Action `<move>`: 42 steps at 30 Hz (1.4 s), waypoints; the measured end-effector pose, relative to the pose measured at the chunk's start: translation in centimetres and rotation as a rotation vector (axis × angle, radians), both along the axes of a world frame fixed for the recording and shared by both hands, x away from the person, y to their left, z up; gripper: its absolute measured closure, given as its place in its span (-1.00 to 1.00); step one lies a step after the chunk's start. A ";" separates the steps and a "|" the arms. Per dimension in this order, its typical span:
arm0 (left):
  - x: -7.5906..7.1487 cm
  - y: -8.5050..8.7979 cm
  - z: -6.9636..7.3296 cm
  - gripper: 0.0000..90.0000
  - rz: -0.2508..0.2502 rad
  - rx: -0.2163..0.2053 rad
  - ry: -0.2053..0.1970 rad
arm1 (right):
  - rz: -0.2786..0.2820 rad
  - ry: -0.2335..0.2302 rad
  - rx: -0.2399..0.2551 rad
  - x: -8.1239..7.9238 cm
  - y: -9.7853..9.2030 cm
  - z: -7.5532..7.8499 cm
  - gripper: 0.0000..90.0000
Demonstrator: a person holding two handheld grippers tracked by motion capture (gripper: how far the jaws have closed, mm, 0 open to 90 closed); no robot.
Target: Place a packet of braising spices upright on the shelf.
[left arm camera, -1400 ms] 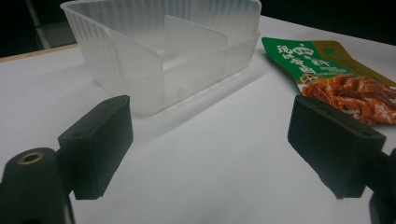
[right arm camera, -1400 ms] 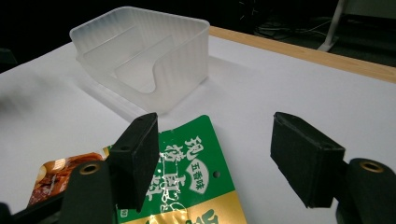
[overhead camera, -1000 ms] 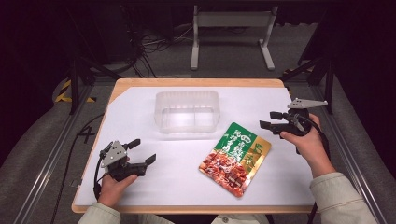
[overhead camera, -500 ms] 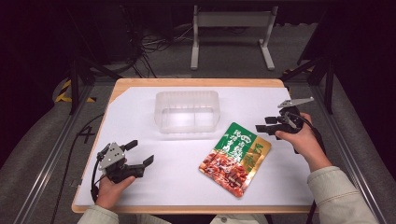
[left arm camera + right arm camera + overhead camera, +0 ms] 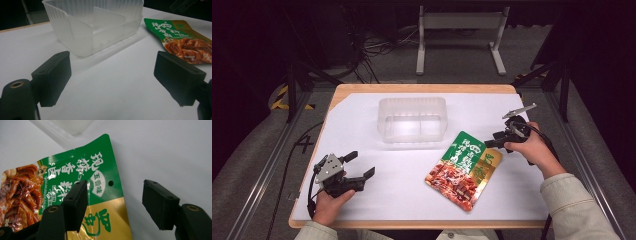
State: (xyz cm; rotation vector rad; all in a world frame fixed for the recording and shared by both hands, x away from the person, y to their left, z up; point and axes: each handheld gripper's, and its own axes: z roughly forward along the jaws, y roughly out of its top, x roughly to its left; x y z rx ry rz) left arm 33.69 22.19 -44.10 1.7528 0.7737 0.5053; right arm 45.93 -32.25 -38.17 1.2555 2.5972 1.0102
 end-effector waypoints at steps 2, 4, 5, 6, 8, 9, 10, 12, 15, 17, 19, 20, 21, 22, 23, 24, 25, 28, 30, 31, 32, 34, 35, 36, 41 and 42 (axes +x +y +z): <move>0.0 0.0 0.0 -0.66 -0.002 0.002 0.001 | 0.006 0.017 -0.010 0.1 0.0 -0.3 -0.18; 0.0 -0.1 0.0 -0.66 -0.003 0.003 0.002 | 0.008 0.039 -0.016 0.2 0.1 -0.6 -0.18; 0.0 0.0 0.1 -0.66 -0.006 -0.001 -0.002 | 0.013 0.047 -0.016 0.2 0.1 -0.7 -0.18; 0.0 0.0 0.1 -0.66 -0.005 -0.006 -0.004 | 0.021 0.060 -0.008 0.2 0.2 -0.9 -0.18; 0.0 0.0 0.1 -0.66 -0.004 -0.009 -0.006 | 0.031 0.074 -0.014 0.1 0.4 -1.1 -0.18; 0.0 0.0 0.1 -0.66 -0.003 -0.007 -0.005 | 0.034 0.075 -0.022 0.1 0.4 -1.2 -0.18; 0.0 0.0 0.1 -0.66 -0.005 -0.008 -0.001 | 0.033 0.079 -0.026 0.2 0.5 -1.3 -0.18; 0.0 0.0 0.1 -0.66 -0.007 -0.007 -0.002 | 0.029 0.088 -0.032 0.3 0.4 -1.5 -0.18; 0.0 0.0 0.1 -0.65 -0.004 -0.015 -0.007 | 0.028 0.106 -0.038 0.4 0.4 -1.9 -0.18; 0.0 0.0 0.1 -0.65 -0.003 -0.011 -0.003 | 0.031 0.115 -0.040 0.4 0.4 -2.0 -0.15; 0.0 0.0 0.1 -0.65 -0.007 -0.010 0.001 | 0.038 0.128 -0.044 0.4 0.4 -2.2 -0.13; 0.0 0.0 0.1 -0.65 -0.007 -0.011 0.001 | 0.041 0.136 -0.047 0.4 0.4 -2.3 -0.13; 0.0 0.0 0.1 -0.65 -0.007 -0.009 0.001 | 0.044 0.143 -0.047 0.4 0.4 -2.4 -0.13; 0.0 0.0 0.1 -0.65 -0.007 -0.009 0.000 | 0.045 0.148 -0.049 0.4 0.4 -2.5 -0.12; 0.0 -0.1 0.1 -0.65 -0.007 -0.008 0.000 | 0.044 0.153 -0.049 0.4 0.4 -2.5 -0.11; 0.0 -0.1 0.1 -0.65 -0.005 -0.007 -0.001 | 0.044 0.159 -0.048 0.5 0.3 -2.5 -0.09; 0.0 -0.1 0.1 -0.65 -0.005 -0.007 -0.001 | 0.044 0.159 -0.048 0.5 0.3 -2.5 -0.09; 0.0 -0.1 0.1 -0.65 -0.005 -0.007 -0.001 | 0.053 0.184 -0.021 0.4 0.3 -2.4 -0.05; 0.0 -0.1 0.1 -0.65 -0.006 -0.007 0.002 | 0.061 0.182 -0.015 0.3 0.2 -2.3 -0.03; 0.1 -0.1 0.1 -0.65 -0.007 -0.007 0.004 | 0.064 0.181 -0.007 0.3 0.2 -2.2 -0.02; 0.1 -0.1 0.1 -0.65 -0.007 -0.007 0.005 | 0.069 0.180 -0.004 0.2 0.1 -2.1 0.00; 0.1 -0.1 0.1 -0.65 -0.008 -0.006 0.005 | 0.086 0.173 0.003 0.1 0.1 -1.8 0.01; 0.1 -0.1 0.1 -0.65 -0.007 -0.004 0.003 | 0.096 0.170 0.005 0.0 0.2 -1.7 0.01; 0.1 -0.1 0.1 -0.65 -0.008 -0.004 0.004 | 0.111 0.167 0.010 -0.2 0.3 -1.5 0.04; 0.1 -0.2 0.1 -0.65 -0.010 -0.002 0.001 | 0.161 0.171 0.013 -0.7 0.7 -1.4 0.20; 0.1 -0.2 0.1 -0.65 -0.009 -0.002 0.001 | 0.166 0.176 0.007 -0.7 0.8 -1.5 0.23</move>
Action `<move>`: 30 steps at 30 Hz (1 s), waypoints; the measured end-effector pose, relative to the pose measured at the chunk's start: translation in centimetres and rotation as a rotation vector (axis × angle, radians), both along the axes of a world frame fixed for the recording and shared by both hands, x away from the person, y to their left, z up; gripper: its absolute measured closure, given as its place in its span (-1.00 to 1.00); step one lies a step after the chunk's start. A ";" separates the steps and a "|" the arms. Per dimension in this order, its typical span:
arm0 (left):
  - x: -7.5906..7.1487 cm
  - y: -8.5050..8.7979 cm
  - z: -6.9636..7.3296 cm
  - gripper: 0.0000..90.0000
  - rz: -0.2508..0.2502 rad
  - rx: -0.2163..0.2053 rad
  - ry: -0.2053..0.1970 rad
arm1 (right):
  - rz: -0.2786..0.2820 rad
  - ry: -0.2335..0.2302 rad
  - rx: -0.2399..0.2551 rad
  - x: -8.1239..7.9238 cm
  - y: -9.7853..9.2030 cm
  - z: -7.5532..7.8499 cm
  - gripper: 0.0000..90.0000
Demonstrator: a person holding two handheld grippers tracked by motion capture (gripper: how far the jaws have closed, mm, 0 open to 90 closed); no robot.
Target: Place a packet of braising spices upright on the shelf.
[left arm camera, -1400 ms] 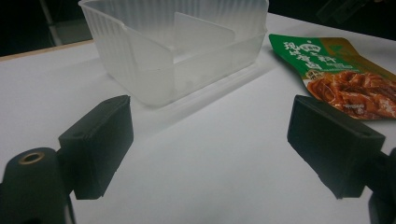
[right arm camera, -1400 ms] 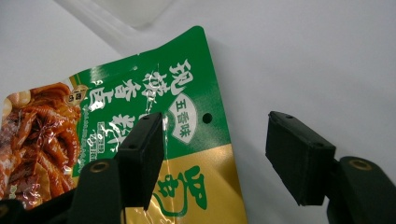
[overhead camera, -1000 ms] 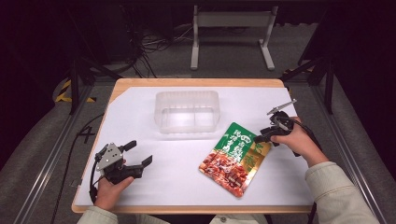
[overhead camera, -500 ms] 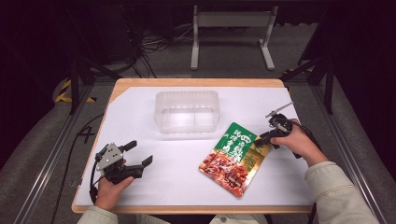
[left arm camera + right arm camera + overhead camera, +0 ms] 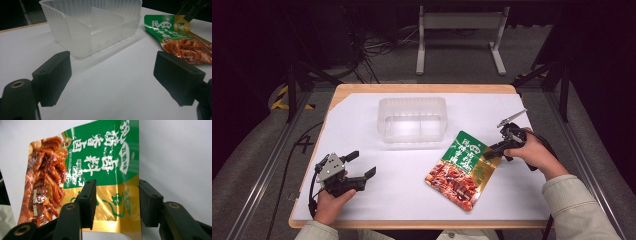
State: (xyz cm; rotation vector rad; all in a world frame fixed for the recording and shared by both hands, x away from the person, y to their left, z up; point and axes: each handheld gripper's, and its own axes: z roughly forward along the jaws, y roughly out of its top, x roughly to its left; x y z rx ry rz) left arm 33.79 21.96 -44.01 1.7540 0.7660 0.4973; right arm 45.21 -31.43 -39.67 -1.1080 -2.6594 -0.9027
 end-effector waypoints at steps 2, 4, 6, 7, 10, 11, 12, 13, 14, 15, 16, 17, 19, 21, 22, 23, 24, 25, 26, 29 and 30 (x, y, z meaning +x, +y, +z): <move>0.0 0.0 0.0 -0.65 0.001 0.000 0.000 | 0.012 -0.004 -0.034 -0.1 0.4 -0.4 0.31; 0.0 0.0 0.0 -0.65 0.001 0.000 -0.001 | 0.028 -0.002 -0.057 -0.1 0.7 -0.7 0.51; 0.0 0.0 0.0 -0.65 0.002 0.000 0.000 | 0.039 -0.007 -0.099 -0.2 1.0 -1.0 0.76; 0.0 0.0 0.0 -0.65 0.002 -0.001 -0.001 | 0.040 -0.012 -0.119 -0.2 1.1 -1.1 0.89; 0.0 0.1 0.0 -0.65 0.003 -0.001 -0.002 | 0.026 -0.014 -0.135 -0.1 1.2 -1.0 1.00; 0.0 0.1 0.0 -0.65 0.004 -0.001 -0.002 | 0.027 -0.013 -0.136 -0.1 1.2 -1.0 1.00; 0.0 0.1 0.0 -0.65 0.004 -0.001 -0.002 | 0.024 -0.010 -0.135 -0.1 1.2 -0.9 1.00; 0.0 0.1 0.0 -0.65 0.004 -0.001 -0.002 | 0.025 -0.011 -0.135 -0.2 1.2 -0.8 1.00; 0.0 0.1 0.0 -0.65 0.004 -0.001 -0.002 | 0.022 -0.010 -0.134 -0.2 1.2 -0.7 1.00; 0.0 0.1 0.0 -0.65 0.004 -0.001 -0.003 | 0.025 -0.010 -0.129 -0.2 1.2 -0.6 1.00; 0.0 0.1 0.0 -0.65 0.005 -0.001 -0.004 | 0.019 -0.007 -0.127 -0.2 1.1 -0.5 1.00; 0.0 0.0 0.0 -0.65 0.005 -0.002 -0.004 | 0.014 -0.004 -0.120 -0.3 1.1 -0.3 1.00; -0.1 0.0 0.1 -0.65 0.006 -0.001 -0.005 | 0.004 0.003 -0.101 -0.3 0.8 0.1 1.00; 0.0 0.0 0.1 -0.64 0.005 0.000 -0.006 | -0.010 0.013 -0.090 -0.5 0.6 0.4 1.00; 0.0 0.0 0.1 -0.64 0.005 0.000 -0.005 | -0.015 0.022 -0.082 -0.5 0.6 0.6 1.00; 0.0 0.0 0.1 -0.64 0.007 0.001 -0.004 | -0.028 0.037 -0.070 -0.6 0.5 0.9 1.00; 0.0 0.0 0.1 -0.64 0.007 0.001 -0.004 | -0.028 0.037 -0.070 -0.6 0.5 0.9 1.00; 0.0 0.0 0.1 -0.64 0.007 0.001 -0.005 | -0.044 0.047 -0.055 -0.7 0.4 1.3 1.00; 0.0 0.0 0.1 -0.64 0.004 0.001 -0.004 | -0.051 0.044 -0.037 -1.0 0.2 2.1 1.00; 0.0 0.0 0.1 -0.64 0.003 0.002 -0.004 | -0.055 0.033 -0.028 -1.4 0.3 2.8 1.00; 0.0 -0.1 0.1 -0.64 0.004 0.000 -0.002 | -0.050 0.025 -0.022 -1.6 0.4 3.2 1.00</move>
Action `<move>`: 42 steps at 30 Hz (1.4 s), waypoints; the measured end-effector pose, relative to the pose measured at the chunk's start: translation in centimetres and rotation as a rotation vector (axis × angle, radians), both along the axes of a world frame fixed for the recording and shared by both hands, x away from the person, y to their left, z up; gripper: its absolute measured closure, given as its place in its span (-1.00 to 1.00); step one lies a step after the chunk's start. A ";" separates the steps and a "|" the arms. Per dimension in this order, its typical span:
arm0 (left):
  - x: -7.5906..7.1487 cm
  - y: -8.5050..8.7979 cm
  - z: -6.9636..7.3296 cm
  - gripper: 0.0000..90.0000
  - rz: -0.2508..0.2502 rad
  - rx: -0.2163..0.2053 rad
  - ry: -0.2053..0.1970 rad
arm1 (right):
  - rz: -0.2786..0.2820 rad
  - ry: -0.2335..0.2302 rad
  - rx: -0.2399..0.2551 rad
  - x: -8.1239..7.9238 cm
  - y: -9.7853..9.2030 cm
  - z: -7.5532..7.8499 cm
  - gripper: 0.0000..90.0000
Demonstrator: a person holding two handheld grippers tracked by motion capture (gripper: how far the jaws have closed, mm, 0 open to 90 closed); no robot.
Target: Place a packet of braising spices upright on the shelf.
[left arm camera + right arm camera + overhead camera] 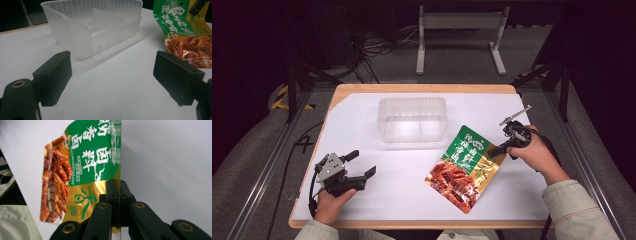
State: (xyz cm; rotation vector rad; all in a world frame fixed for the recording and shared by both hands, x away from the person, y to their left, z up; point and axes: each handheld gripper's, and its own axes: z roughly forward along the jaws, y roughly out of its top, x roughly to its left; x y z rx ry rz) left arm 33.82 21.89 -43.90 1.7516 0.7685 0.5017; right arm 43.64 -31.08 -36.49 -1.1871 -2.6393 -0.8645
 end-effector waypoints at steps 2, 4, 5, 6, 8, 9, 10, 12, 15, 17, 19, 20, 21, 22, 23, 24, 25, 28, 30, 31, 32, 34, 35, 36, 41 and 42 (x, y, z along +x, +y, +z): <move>0.1 -0.1 0.0 -0.64 -0.001 0.001 -0.005 | 0.007 -0.017 0.009 -0.4 0.1 0.8 1.00; 0.1 -0.1 0.0 -0.64 -0.006 0.001 -0.005 | 0.015 -0.037 0.020 -0.9 0.2 1.6 1.00; 0.2 -0.2 0.0 -0.64 -0.006 0.000 -0.004 | 0.019 -0.048 0.026 -1.2 0.3 2.1 1.00; 0.2 -0.2 0.0 -0.64 -0.007 0.002 -0.003 | 0.027 -0.061 0.029 -1.5 0.5 2.6 1.00; 0.3 -0.3 0.0 -0.64 -0.012 0.003 -0.004 | 0.044 -0.089 0.037 -2.2 0.9 3.7 1.00; 0.3 -0.4 0.0 -0.64 -0.014 0.003 -0.005 | 0.052 -0.103 0.039 -2.6 1.1 4.2 1.00; 0.3 -0.4 0.0 -0.64 -0.015 0.003 -0.004 | 0.061 -0.111 0.042 -2.8 1.2 4.6 1.00; 0.4 -0.5 0.0 -0.64 -0.015 0.004 -0.005 | 0.093 -0.140 0.046 -3.8 1.9 6.1 1.00; 0.3 -0.6 0.1 -0.64 -0.020 0.003 -0.006 | 0.113 -0.161 0.048 -4.5 2.3 7.1 1.00; 0.3 -0.7 0.1 -0.64 -0.025 0.012 -0.011 | 0.127 -0.176 0.063 -5.0 2.5 7.7 1.00; 0.2 -0.9 0.1 -0.64 -0.029 0.021 -0.014 | 0.134 -0.188 0.071 -5.3 2.7 8.3 1.00; 0.2 -0.9 0.1 -0.64 -0.031 0.026 -0.015 | 0.141 -0.195 0.080 -5.5 2.8 8.6 1.00; 0.2 -0.9 0.1 -0.64 -0.031 0.026 -0.015 | 0.141 -0.195 0.080 -5.5 2.8 8.6 1.00; 0.2 -0.9 0.1 -0.64 -0.029 0.026 -0.015 | 0.148 -0.202 0.089 -5.7 2.9 9.0 1.00; 0.2 -0.8 0.1 -0.64 -0.027 0.025 -0.015 | 0.152 -0.211 0.092 -5.9 3.1 9.3 1.00; 0.3 -0.8 0.1 -0.64 -0.027 0.028 -0.016 | 0.156 -0.215 0.094 -6.0 3.1 9.6 1.00; 0.2 -0.7 0.1 -0.64 -0.025 0.022 -0.012 | 0.160 -0.217 0.099 -6.1 3.2 9.8 1.00; 0.3 -0.7 0.0 -0.64 -0.023 0.017 -0.010 | 0.163 -0.245 0.089 -6.4 3.4 10.4 1.00; 0.3 -0.7 0.0 -0.64 -0.023 0.023 -0.010 | 0.164 -0.251 0.097 -6.5 3.5 10.8 1.00; 0.3 -0.7 0.0 -0.64 -0.024 0.025 -0.009 | 0.161 -0.259 0.095 -6.4 3.5 10.9 1.00; 0.3 -0.7 0.0 -0.64 -0.024 0.028 -0.009 | 0.157 -0.260 0.093 -6.4 3.5 11.0 1.00; 0.3 -0.7 0.0 -0.64 -0.023 0.025 -0.009 | 0.155 -0.264 0.097 -6.3 3.4 11.1 1.00; 0.4 -0.7 0.0 -0.64 -0.023 0.024 -0.009 | 0.149 -0.269 0.097 -6.2 3.4 11.2 1.00; 0.4 -0.7 0.0 -0.64 -0.023 0.024 -0.008 | 0.143 -0.275 0.099 -6.1 3.3 11.3 1.00; 0.4 -0.7 -0.1 -0.64 -0.019 0.026 -0.004 | 0.118 -0.290 0.133 -5.4 2.8 11.9 1.00; 0.4 -0.7 -0.1 -0.64 -0.019 0.027 -0.005 | 0.112 -0.295 0.141 -5.3 2.7 12.1 1.00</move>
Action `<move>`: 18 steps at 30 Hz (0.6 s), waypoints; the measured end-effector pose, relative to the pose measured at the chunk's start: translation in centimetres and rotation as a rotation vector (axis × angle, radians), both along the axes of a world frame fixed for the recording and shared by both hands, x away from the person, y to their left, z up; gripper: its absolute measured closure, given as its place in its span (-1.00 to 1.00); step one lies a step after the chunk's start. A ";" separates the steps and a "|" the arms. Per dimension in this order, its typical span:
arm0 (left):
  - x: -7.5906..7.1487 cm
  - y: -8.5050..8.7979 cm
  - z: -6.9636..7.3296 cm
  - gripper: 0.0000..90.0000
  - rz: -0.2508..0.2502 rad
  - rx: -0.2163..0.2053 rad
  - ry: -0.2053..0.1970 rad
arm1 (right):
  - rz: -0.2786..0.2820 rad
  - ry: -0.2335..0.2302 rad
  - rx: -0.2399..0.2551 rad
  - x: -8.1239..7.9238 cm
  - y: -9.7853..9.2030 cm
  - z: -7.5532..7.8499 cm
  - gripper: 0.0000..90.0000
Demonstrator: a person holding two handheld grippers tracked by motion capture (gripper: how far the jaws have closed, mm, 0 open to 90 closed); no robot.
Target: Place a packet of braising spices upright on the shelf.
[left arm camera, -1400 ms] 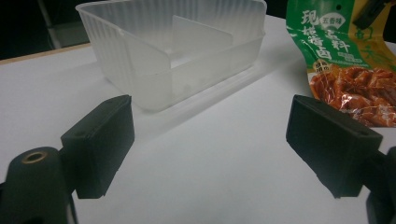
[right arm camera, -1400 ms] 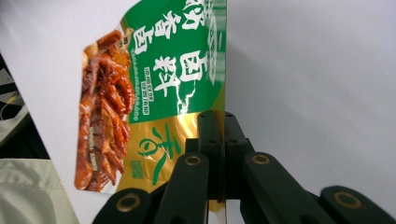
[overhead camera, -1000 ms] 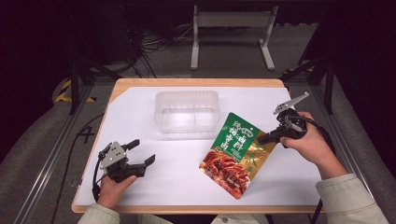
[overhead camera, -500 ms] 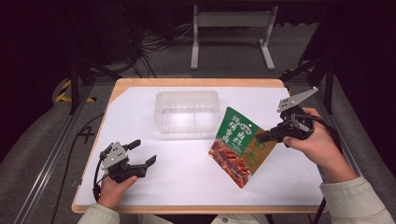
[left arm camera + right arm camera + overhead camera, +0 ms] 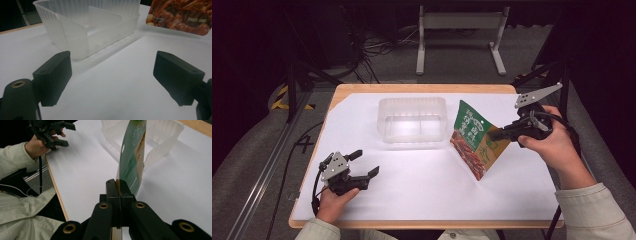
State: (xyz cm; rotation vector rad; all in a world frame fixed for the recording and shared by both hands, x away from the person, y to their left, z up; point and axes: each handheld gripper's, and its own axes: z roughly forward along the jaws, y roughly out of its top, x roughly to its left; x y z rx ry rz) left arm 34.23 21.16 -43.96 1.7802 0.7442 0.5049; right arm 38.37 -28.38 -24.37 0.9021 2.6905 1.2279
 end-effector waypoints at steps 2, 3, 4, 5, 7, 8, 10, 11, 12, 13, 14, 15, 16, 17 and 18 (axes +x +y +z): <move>0.0 0.0 0.0 -0.64 0.000 0.000 0.000 | -0.006 -0.001 0.012 0.2 -0.1 0.3 1.00; 0.0 0.0 0.0 -0.64 0.001 0.000 0.001 | -0.007 -0.003 0.020 0.3 -0.2 0.4 1.00; 0.0 0.0 0.0 -0.64 0.002 -0.001 0.001 | -0.009 -0.004 0.025 0.4 -0.2 0.6 1.00; 0.0 0.0 0.0 -0.64 0.002 -0.001 0.001 | -0.009 -0.004 0.025 0.4 -0.2 0.6 1.00; 0.0 0.0 0.0 -0.64 0.002 0.000 0.001 | -0.010 -0.010 0.042 0.6 -0.2 1.1 1.00; 0.0 0.0 0.0 -0.64 0.002 -0.001 0.001 | -0.010 -0.010 0.042 0.6 -0.2 1.1 1.00; 0.0 0.0 0.0 -0.64 0.003 -0.001 0.000 | -0.008 -0.015 0.050 0.6 -0.2 1.4 1.00; 0.0 0.1 0.0 -0.64 0.003 0.000 -0.001 | -0.006 -0.019 0.055 0.7 -0.1 1.6 1.00; 0.0 0.1 0.0 -0.64 0.004 0.000 0.001 | -0.009 -0.020 0.056 0.8 0.0 1.7 1.00; 0.0 0.1 0.0 -0.64 0.004 0.000 0.001 | -0.007 -0.026 0.060 0.9 0.1 1.9 1.00; 0.0 0.1 0.0 -0.64 0.005 0.000 0.001 | -0.007 -0.026 0.062 0.9 0.1 2.1 1.00; 0.0 0.1 0.0 -0.64 0.005 0.000 0.001 | -0.007 -0.026 0.062 0.9 0.1 2.1 1.00; 0.0 0.1 0.0 -0.64 0.004 0.002 0.002 | -0.007 -0.032 0.070 1.1 0.2 2.5 1.00; 0.0 0.1 0.0 -0.64 0.005 0.001 0.001 | -0.006 -0.033 0.076 1.2 0.3 2.6 1.00; 0.0 0.1 0.0 -0.64 0.005 0.001 0.001 | -0.005 -0.035 0.082 1.2 0.3 2.8 1.00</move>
